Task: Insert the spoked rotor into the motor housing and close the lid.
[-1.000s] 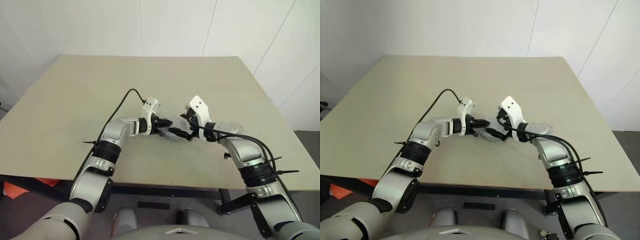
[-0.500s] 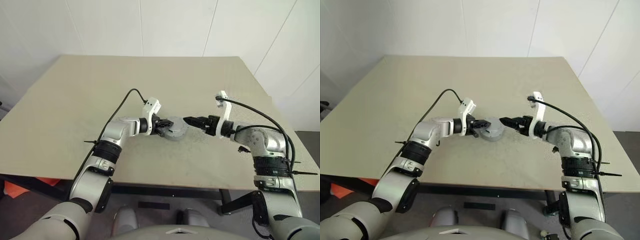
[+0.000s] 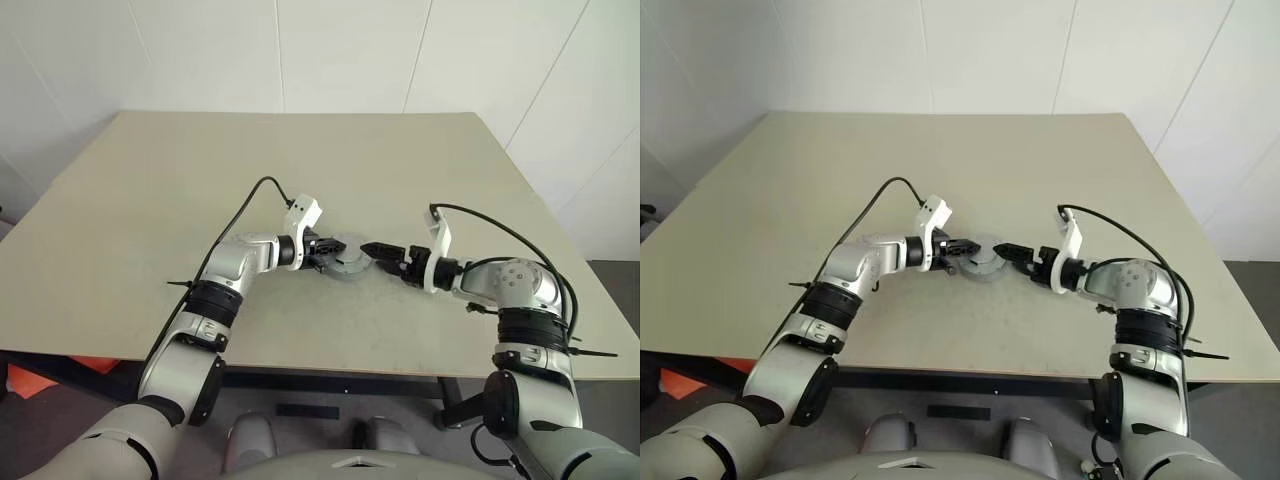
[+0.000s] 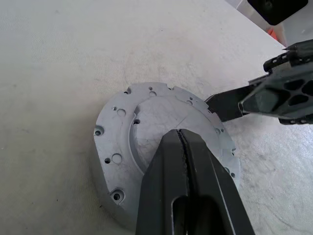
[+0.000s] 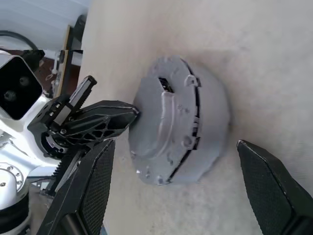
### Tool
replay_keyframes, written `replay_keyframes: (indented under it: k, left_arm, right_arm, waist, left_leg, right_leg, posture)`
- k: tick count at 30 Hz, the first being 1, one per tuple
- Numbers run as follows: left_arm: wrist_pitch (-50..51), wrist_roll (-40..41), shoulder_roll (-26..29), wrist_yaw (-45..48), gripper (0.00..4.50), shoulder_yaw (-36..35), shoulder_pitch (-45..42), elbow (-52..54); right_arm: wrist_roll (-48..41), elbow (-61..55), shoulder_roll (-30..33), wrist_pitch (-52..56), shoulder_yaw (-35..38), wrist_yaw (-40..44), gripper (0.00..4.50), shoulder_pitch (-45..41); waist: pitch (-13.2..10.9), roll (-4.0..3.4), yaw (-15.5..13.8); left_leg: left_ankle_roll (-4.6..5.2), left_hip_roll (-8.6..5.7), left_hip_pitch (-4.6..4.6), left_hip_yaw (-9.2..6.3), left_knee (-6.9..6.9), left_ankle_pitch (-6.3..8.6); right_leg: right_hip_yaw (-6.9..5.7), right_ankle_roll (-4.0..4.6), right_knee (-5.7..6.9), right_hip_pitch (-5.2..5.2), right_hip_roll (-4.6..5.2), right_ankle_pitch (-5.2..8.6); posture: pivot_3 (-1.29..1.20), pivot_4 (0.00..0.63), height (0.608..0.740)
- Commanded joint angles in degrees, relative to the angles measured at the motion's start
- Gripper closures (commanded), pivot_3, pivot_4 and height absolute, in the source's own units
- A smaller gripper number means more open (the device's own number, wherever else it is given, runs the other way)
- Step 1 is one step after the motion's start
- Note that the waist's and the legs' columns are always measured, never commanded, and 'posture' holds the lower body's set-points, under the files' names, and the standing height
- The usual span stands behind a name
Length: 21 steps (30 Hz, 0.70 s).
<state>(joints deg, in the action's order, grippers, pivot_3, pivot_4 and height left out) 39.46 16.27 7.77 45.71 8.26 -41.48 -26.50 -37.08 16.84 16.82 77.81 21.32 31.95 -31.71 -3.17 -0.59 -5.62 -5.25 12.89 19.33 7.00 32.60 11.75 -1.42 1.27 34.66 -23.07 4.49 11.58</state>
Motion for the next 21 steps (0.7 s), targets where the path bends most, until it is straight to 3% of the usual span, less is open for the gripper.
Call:
replay_keyframes:
  k: [1,13,18,21]
  left_arm:
    - [-0.22,-0.75,0.58,-0.31,4.5,0.23,0.26,0.33]
    - [-0.88,-0.8,0.7,-0.87,4.5,-0.21,0.02,0.09]
    - [-1.08,-0.99,1.05,-0.97,4.5,-0.45,0.3,0.38]
    - [-1.22,-1.05,1.18,-1.05,4.5,-0.54,0.39,0.36]
  right_arm:
    - [-1.74,-2.07,-2.33,0.16,-0.04,-1.59,0.01,-0.76]
    - [-2.54,1.82,-10.32,-3.3,0.77,-5.49,0.01,-6.81]
    - [-1.78,2.44,-10.83,-4.56,-0.03,-5.46,0.01,-7.49]
    - [-0.89,3.98,-10.41,-5.86,0.36,-5.99,0.57,-7.69]
  waist:
    - [0.0,0.0,-0.01]
    - [-0.01,-0.01,0.66]
    - [-0.02,-0.02,0.97]
    - [-0.02,-0.02,1.09]
  left_leg:
    - [0.0,0.0,0.0,0.0,0.0,0.0]
    - [-0.28,0.06,-0.11,0.01,-0.33,-0.16]
    - [-0.28,0.06,0.0,0.01,-0.43,-0.16]
    - [-0.28,0.06,0.0,0.01,-0.43,-0.16]
  right_leg:
    - [0.0,0.0,0.0,0.0,0.0,0.0]
    - [0.0,0.0,0.05,-0.19,-0.09,0.0]
    - [-0.01,0.02,0.0,-0.33,-0.12,0.0]
    - [-0.01,0.02,0.0,-0.33,-0.12,0.0]
  posture:
    - [0.0,0.0,0.74]
    - [0.0,0.0,0.74]
    - [0.0,0.0,0.74]
    - [0.0,0.0,0.74]
